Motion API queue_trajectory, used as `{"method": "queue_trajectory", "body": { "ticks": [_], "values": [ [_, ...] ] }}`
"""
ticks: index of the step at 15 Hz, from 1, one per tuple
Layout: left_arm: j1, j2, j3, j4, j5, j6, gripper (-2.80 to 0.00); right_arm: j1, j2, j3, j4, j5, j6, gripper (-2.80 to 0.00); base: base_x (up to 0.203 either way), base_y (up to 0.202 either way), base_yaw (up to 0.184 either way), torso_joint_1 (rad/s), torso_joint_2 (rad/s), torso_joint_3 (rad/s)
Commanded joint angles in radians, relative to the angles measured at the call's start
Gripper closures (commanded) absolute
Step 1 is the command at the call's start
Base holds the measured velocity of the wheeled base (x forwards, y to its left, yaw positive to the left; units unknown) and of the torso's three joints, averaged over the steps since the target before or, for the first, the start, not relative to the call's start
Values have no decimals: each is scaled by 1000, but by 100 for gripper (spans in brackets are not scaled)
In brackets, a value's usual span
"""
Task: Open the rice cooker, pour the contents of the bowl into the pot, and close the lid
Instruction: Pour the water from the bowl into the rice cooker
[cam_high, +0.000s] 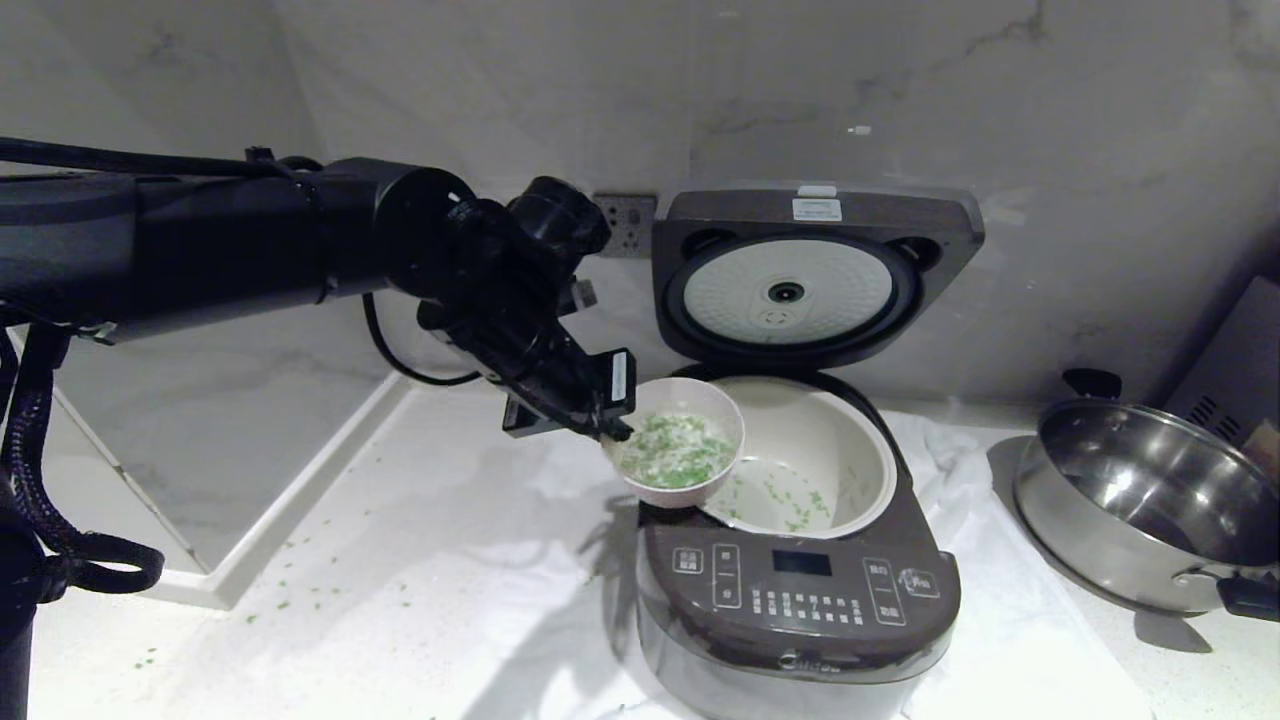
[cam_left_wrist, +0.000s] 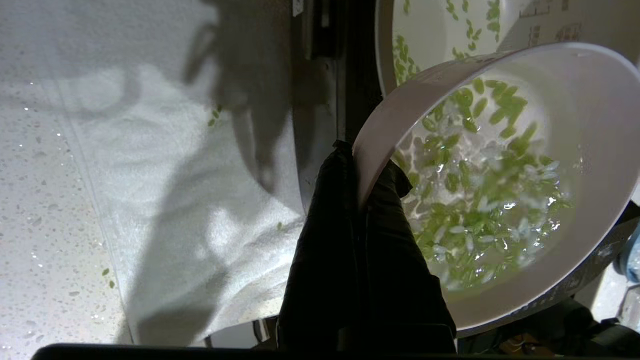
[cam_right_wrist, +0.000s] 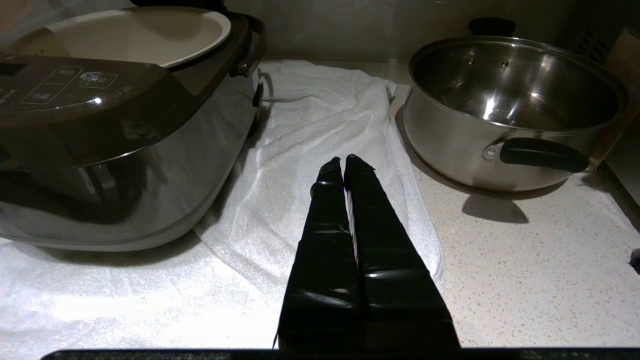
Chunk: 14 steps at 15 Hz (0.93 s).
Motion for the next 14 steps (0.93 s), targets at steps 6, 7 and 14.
{"method": "queue_trajectory", "body": {
  "ticks": [6, 7, 14],
  "values": [
    [-68, 51, -1, -30, 45, -9, 0, 0, 0, 2, -1, 0, 0, 0, 0, 0, 0, 0, 0, 0],
    [-76, 58, -1, -38, 46, -18, 0, 0, -1, 2, -1, 0, 0, 0, 0, 0, 0, 0, 0, 0],
    [-89, 66, -3, -117, 52, -58, 0, 0, -1, 2, 0, 0, 0, 0, 0, 0, 0, 0, 0, 0]
  ]
}}
